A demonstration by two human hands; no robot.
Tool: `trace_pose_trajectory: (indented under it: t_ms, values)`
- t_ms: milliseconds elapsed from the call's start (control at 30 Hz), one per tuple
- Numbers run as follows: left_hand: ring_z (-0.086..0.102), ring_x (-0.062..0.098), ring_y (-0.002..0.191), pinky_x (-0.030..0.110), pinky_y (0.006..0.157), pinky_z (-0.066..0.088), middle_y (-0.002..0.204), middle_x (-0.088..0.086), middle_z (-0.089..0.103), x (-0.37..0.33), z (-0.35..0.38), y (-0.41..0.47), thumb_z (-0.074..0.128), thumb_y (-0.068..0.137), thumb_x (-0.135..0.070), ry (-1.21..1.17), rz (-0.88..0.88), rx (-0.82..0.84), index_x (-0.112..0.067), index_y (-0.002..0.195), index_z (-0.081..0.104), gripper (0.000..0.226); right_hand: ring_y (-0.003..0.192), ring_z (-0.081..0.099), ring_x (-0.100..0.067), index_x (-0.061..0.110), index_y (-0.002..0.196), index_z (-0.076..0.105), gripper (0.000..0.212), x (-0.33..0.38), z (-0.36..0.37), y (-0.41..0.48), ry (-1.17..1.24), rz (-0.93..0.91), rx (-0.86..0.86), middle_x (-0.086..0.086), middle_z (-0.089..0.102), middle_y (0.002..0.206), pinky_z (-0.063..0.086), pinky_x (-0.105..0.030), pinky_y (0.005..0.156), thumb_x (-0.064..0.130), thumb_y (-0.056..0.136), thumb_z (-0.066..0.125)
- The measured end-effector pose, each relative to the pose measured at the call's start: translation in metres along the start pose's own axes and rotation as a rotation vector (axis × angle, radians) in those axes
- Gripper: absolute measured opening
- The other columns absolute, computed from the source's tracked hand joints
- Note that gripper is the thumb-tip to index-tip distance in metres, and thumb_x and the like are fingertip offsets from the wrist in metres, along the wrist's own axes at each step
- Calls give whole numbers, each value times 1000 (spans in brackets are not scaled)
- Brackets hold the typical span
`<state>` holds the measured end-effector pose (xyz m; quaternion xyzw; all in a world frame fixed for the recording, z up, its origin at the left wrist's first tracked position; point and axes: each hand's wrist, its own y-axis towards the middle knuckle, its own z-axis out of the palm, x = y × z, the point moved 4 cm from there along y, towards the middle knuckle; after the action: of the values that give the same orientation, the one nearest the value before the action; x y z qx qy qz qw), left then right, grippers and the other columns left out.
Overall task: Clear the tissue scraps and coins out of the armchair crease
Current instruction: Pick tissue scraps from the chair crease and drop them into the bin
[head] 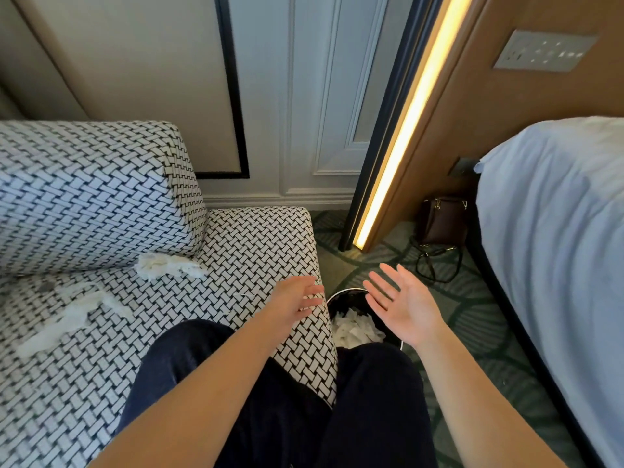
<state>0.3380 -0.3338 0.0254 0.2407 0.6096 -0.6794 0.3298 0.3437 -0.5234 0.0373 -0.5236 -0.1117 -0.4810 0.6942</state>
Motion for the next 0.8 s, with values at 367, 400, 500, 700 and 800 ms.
trace_pose_trajectory:
  t_ms: [367,400,500,700,800]
  values:
    - [64,18,93,30,78,51,107,4,68,-27,-139,-42,53,95,-21,-328,170,-246,-13,116,59,23,102,63,-20,12,104,64,19,-70,143,-21,-335,-38,116,-5,68,107,48,-35,96,21,97,48]
    - [64,18,91,29,76,51,107,4,68,-26,-157,-45,52,95,-20,-345,179,-284,-12,116,59,23,99,64,-20,11,103,64,18,-81,157,-22,-350,-36,136,-6,69,104,49,-34,93,20,96,50]
    - [63,17,87,28,76,50,104,4,68,-13,-209,-53,53,95,-18,-396,187,-387,-11,115,59,23,91,65,-19,10,97,65,16,-113,198,-28,-450,-33,224,-5,69,94,51,-31,84,18,95,51]
    - [62,17,87,27,73,49,103,2,68,42,-288,-71,55,93,-22,-475,79,-563,-12,114,59,24,90,59,-17,12,95,67,15,-182,267,-28,-832,-123,378,-7,68,99,46,-33,85,16,92,53]
    - [62,17,90,29,76,50,102,2,68,68,-311,-82,55,93,-22,-500,30,-621,-13,112,60,21,99,55,-8,14,110,64,24,-212,288,-22,-1140,-262,484,3,62,113,43,-23,82,26,93,53]
